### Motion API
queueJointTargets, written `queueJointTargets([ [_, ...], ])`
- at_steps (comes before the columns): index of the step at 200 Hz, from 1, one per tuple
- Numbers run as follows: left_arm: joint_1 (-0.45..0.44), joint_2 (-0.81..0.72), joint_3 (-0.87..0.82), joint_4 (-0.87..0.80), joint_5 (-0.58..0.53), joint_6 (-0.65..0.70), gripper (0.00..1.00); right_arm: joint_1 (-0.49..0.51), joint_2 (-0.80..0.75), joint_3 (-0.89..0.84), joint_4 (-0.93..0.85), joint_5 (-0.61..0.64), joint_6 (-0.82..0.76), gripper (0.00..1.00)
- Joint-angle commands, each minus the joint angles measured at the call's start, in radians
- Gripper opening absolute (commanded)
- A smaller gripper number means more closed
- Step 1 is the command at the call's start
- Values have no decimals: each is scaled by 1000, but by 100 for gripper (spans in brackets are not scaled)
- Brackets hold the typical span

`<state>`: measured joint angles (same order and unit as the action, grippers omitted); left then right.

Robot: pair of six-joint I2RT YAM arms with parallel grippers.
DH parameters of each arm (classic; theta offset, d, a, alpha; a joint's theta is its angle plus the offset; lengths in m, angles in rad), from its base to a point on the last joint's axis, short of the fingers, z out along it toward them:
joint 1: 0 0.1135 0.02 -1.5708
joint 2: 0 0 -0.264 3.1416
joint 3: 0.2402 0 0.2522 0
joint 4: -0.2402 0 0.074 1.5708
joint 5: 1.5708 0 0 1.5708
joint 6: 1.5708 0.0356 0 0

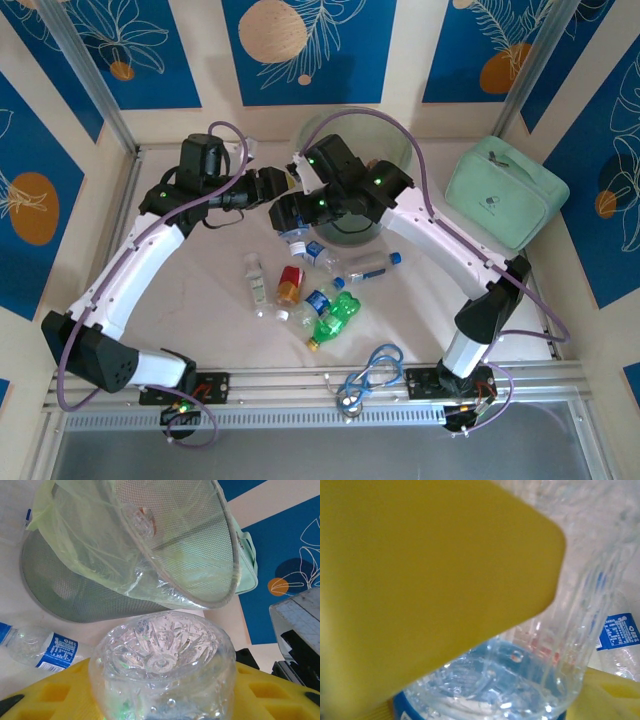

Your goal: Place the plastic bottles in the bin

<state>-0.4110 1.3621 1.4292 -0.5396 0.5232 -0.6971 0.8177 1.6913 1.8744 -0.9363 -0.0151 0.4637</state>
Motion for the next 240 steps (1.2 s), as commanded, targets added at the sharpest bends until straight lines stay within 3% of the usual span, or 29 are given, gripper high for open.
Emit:
queueJointTargets([
  [1, -9, -23, 37, 5, 11, 16, 51, 8, -2, 21, -17, -1, -6, 72],
  [40, -9, -21, 36, 49, 8, -19, 53, 9, -33, -4, 11, -6, 5, 62],
  [58, -9, -24, 36, 69, -1, -39, 73, 9, -65, -42, 50, -3, 16, 61],
  [95, -9, -65, 34, 113, -47, -64, 100, -14, -139, -119, 133, -16, 56, 59],
  [138, -8, -116, 36, 127, -128, -78, 100, -94, -224, -176, 221, -48, 123, 57],
  [187, -9, -176, -139, 452, -26, -259, 100, -199, -269, -133, 280, 5, 201, 57],
  [240, -9, -184, -230, 354, -89, -250, 94, -387, -121, 38, 184, 12, 235, 57],
])
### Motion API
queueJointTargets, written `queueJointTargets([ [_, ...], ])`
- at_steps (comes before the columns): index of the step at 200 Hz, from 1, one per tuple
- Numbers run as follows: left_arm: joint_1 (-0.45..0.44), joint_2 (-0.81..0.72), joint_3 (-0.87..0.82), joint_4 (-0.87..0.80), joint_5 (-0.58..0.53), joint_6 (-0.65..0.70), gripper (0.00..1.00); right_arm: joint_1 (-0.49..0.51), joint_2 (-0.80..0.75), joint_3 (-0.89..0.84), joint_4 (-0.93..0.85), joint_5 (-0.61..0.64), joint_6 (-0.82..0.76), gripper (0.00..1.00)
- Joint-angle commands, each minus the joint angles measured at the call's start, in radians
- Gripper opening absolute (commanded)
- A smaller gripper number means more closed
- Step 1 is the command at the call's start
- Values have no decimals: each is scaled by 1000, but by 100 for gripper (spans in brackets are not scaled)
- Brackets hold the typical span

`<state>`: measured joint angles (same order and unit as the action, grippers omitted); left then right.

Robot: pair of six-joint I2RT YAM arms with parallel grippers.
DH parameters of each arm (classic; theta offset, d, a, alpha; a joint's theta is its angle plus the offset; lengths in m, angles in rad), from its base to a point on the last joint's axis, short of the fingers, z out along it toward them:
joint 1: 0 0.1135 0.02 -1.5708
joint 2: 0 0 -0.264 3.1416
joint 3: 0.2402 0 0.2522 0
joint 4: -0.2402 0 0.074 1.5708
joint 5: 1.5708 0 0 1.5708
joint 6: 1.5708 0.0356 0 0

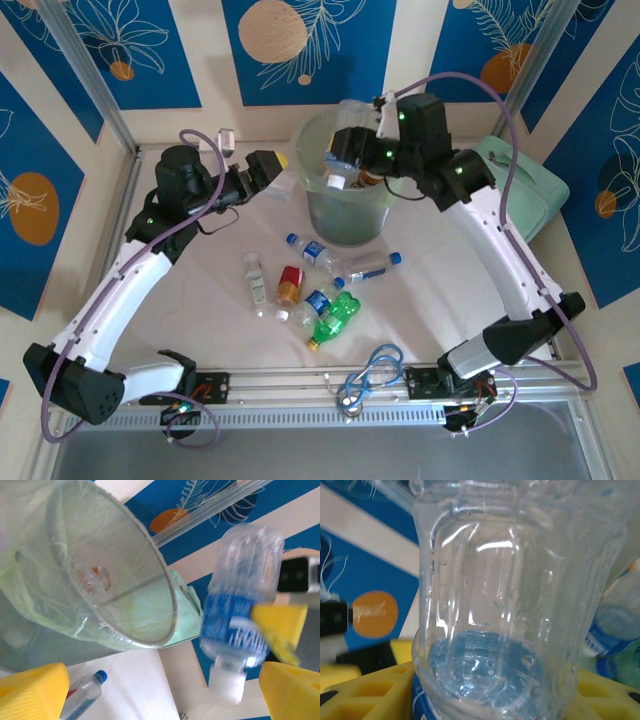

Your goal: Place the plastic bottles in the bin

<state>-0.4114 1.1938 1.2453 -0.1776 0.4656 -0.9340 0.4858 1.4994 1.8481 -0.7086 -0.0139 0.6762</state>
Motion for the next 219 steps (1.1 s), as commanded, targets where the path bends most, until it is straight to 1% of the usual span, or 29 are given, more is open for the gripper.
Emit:
queueJointTargets([
  [1, -10, -15, -49, -11, -34, -12, 94, -58, 74, 68, -46, 11, 21, 57],
  [21, -9, -22, -89, -62, -72, -5, 91, -104, 143, 123, -79, 2, 3, 57],
  [38, -10, -29, -119, -82, -84, -1, 90, -133, 198, 171, -116, -6, -10, 57],
  [70, -9, -42, -150, -112, -126, 6, 89, -151, 262, 219, -154, 4, -43, 58],
  [86, -9, -36, -153, -131, -144, 9, 88, -154, 276, 221, -157, 14, -52, 60],
  [102, -9, -27, -160, -137, -154, 9, 87, -154, 290, 227, -166, 23, -58, 64],
  [116, -9, -22, -165, -144, -165, 5, 87, -153, 291, 228, -176, 36, -59, 70],
  [130, -9, -17, -170, -162, -183, 7, 88, -153, 281, 214, -172, 55, -61, 72],
  [151, -9, -11, -175, -195, -214, 6, 89, -154, 262, 197, -156, 70, -67, 78],
  [187, -9, 8, -182, -216, -232, 5, 89, -154, 263, 243, -180, 81, -82, 79],
  [219, -9, 39, -182, -241, -258, -1, 89, -139, 223, 239, -169, 83, -85, 79],
])
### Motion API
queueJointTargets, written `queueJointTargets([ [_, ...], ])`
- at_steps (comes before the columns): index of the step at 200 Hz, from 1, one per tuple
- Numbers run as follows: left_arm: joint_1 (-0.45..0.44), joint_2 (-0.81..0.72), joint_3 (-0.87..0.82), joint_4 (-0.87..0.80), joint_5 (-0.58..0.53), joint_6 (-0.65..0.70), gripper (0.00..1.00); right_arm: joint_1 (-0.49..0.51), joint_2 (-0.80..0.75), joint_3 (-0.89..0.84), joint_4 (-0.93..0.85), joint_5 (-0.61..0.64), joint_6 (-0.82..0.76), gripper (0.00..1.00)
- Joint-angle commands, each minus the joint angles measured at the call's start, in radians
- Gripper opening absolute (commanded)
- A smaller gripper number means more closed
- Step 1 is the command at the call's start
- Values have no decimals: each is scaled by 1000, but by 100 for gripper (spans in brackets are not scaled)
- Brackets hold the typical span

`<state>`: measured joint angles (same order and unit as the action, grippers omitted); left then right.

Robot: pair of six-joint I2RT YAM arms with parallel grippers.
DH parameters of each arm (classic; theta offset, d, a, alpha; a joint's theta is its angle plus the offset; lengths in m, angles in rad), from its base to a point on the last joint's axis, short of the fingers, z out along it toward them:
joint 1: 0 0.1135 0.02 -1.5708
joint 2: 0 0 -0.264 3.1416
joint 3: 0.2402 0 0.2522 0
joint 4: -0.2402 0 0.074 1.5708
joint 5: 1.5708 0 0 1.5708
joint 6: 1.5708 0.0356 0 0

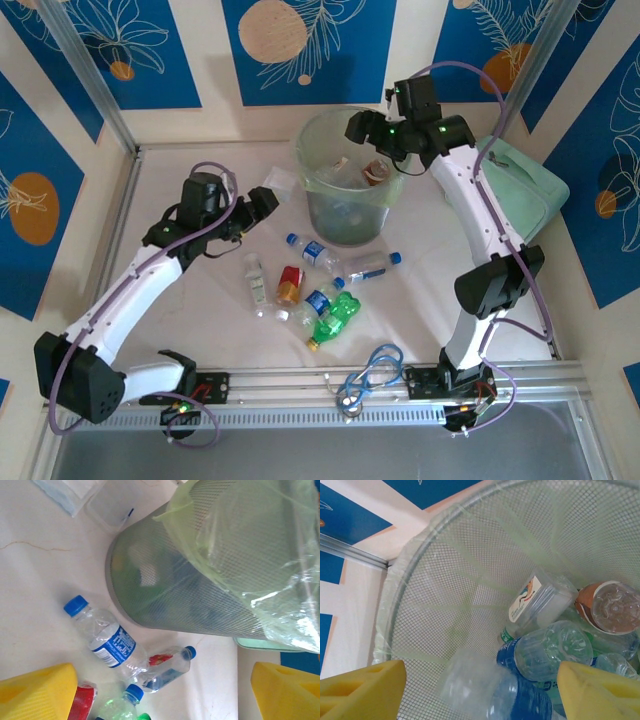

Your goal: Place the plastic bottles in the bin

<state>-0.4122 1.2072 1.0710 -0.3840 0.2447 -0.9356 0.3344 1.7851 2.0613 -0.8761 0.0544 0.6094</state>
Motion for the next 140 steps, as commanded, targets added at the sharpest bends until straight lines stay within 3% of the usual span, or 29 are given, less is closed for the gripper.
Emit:
queueJointTargets([
  [1, -8, 28, -7, -35, -38, 1, 89, 13, -63, 25, -2, 14, -18, 79],
  [74, -11, 158, -68, 60, -16, -88, 77, 89, -271, -221, 85, -6, 2, 75],
  [140, -26, 373, 6, 115, -22, -144, 64, 291, -493, -566, 192, -16, -13, 75],
])
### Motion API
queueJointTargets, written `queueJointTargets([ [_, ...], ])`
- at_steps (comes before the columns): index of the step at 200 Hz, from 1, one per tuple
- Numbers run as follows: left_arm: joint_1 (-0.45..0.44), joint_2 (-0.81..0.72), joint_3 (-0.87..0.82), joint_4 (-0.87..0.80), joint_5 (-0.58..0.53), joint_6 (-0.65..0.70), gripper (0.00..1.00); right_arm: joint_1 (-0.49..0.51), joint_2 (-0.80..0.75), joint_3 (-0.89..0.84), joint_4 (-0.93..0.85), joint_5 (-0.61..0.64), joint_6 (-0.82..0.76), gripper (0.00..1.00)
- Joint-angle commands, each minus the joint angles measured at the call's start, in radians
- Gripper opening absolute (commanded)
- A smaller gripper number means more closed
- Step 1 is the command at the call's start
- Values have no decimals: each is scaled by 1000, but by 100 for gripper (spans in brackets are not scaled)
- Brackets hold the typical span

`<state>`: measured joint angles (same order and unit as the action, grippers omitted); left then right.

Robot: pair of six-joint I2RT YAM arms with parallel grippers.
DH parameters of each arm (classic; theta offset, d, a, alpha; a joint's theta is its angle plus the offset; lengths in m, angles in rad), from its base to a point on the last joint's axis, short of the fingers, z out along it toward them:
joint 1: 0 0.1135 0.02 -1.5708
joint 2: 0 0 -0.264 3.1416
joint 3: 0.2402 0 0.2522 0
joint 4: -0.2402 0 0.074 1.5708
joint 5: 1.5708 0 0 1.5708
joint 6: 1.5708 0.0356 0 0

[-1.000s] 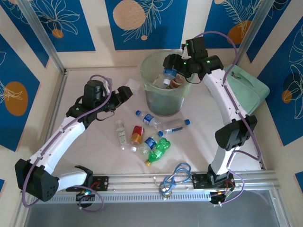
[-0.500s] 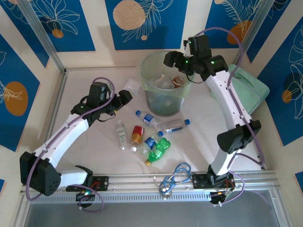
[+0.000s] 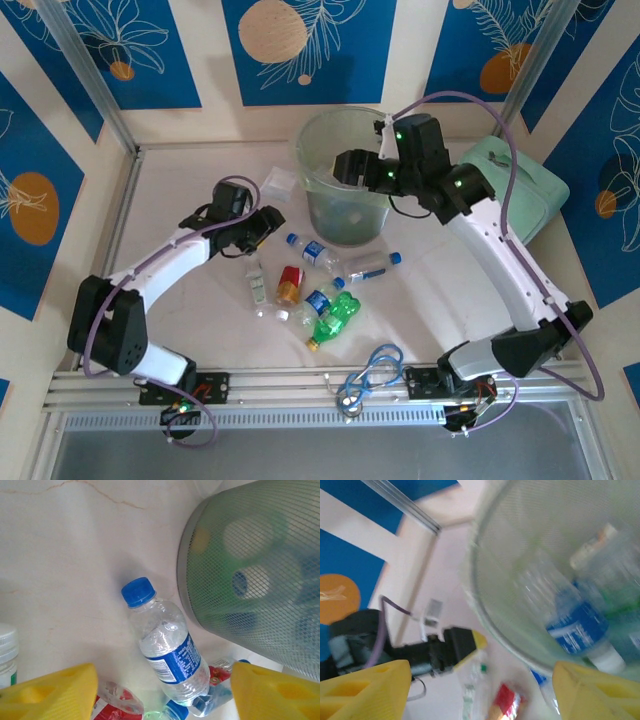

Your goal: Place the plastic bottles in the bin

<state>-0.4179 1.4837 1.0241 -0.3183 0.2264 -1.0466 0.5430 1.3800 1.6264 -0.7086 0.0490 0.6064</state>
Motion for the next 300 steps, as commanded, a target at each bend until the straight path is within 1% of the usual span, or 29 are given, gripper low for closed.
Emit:
queueJointTargets([
  [1, -21, 101, 55, 49, -5, -35, 64, 84, -89, -135, 24, -11, -8, 75],
  [34, -28, 221, 119, 27, -16, -67, 54, 135, -125, -213, 27, 7, 23, 75],
  [47, -33, 263, 149, -1, -23, -76, 53, 148, -133, -224, 33, 12, 30, 75],
  [61, -41, 297, 183, -44, -43, -78, 53, 154, -138, -225, 37, 17, 33, 75],
  [95, -56, 354, 236, -82, -57, -93, 54, 161, -131, -220, 47, 11, 31, 75],
  [136, -69, 409, 288, -166, -89, -117, 62, 168, -133, -221, 43, 27, 28, 75],
  [192, -96, 480, 367, -243, -104, -129, 62, 167, -139, -225, 41, 37, 27, 74],
  [265, -99, 539, 396, -271, -117, -136, 54, 172, -147, -241, 44, 44, 29, 75],
  [300, -99, 546, 396, -267, -117, -141, 45, 173, -156, -253, 44, 50, 30, 74],
])
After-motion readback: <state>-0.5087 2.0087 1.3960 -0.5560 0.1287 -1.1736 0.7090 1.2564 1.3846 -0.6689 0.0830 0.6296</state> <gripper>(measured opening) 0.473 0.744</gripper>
